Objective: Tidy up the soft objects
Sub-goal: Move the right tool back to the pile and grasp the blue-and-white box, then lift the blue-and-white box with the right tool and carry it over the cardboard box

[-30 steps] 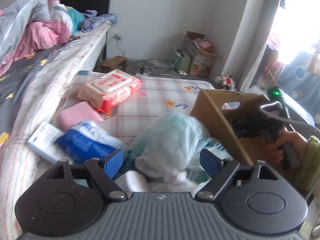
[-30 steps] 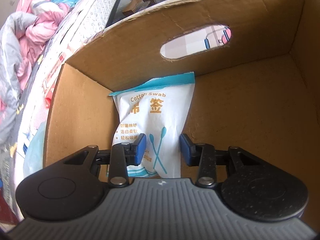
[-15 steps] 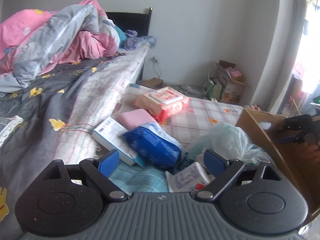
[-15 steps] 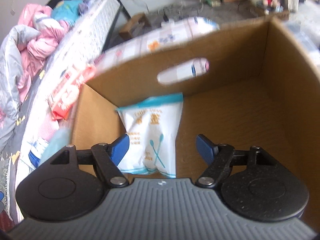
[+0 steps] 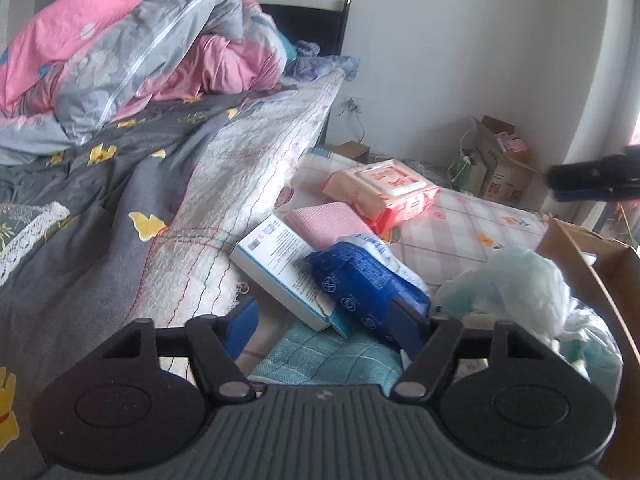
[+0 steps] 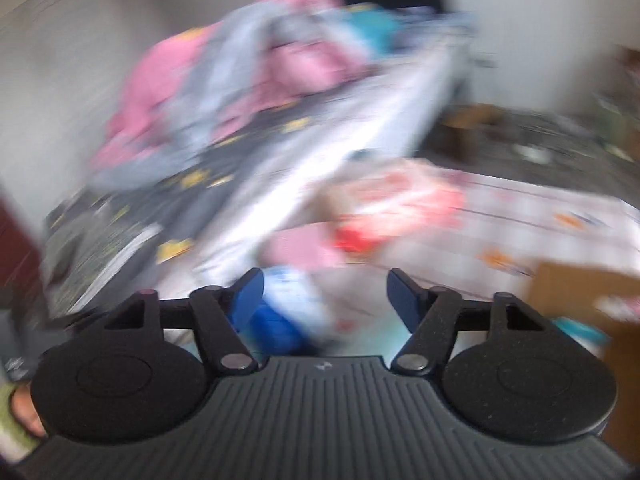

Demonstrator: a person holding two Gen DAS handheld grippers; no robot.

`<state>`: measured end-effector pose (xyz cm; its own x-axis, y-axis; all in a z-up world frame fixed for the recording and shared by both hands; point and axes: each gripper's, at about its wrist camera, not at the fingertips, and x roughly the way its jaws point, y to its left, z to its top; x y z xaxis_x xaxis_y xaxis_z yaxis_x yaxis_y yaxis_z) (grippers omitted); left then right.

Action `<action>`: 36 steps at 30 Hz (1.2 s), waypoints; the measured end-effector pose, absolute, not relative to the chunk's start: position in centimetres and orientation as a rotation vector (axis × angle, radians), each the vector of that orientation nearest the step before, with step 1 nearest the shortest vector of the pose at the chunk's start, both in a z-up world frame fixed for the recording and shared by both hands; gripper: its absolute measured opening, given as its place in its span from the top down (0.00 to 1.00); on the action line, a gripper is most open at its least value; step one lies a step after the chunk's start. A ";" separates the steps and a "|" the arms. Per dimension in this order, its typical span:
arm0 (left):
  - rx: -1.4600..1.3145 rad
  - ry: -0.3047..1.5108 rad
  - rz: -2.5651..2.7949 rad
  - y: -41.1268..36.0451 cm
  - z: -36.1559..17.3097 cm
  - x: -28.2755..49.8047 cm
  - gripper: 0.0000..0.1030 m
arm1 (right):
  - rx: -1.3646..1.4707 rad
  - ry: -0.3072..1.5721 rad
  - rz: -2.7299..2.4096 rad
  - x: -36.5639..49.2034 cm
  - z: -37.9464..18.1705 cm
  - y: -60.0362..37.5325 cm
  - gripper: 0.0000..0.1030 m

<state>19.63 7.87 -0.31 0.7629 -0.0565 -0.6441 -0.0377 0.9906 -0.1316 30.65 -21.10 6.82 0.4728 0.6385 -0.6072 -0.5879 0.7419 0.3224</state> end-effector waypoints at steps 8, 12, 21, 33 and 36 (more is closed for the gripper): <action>-0.180 0.823 0.037 9.5 -2.4 24.0 0.61 | -0.044 0.947 1.088 38.1 2.8 -7.7 0.55; -0.201 0.864 0.056 10.1 -3.6 25.8 0.63 | -0.064 1.016 1.139 41.8 -0.5 -3.8 0.56; -0.248 0.934 0.038 10.4 -5.5 28.7 0.60 | 0.047 1.169 1.179 46.2 -6.4 -2.1 0.54; -0.292 0.937 0.073 10.7 -6.0 30.0 0.57 | 0.120 1.198 1.209 45.7 -7.7 -2.0 0.49; -0.286 0.913 0.097 10.9 -5.0 29.6 0.60 | 0.148 1.155 1.211 45.2 -6.2 -2.5 0.50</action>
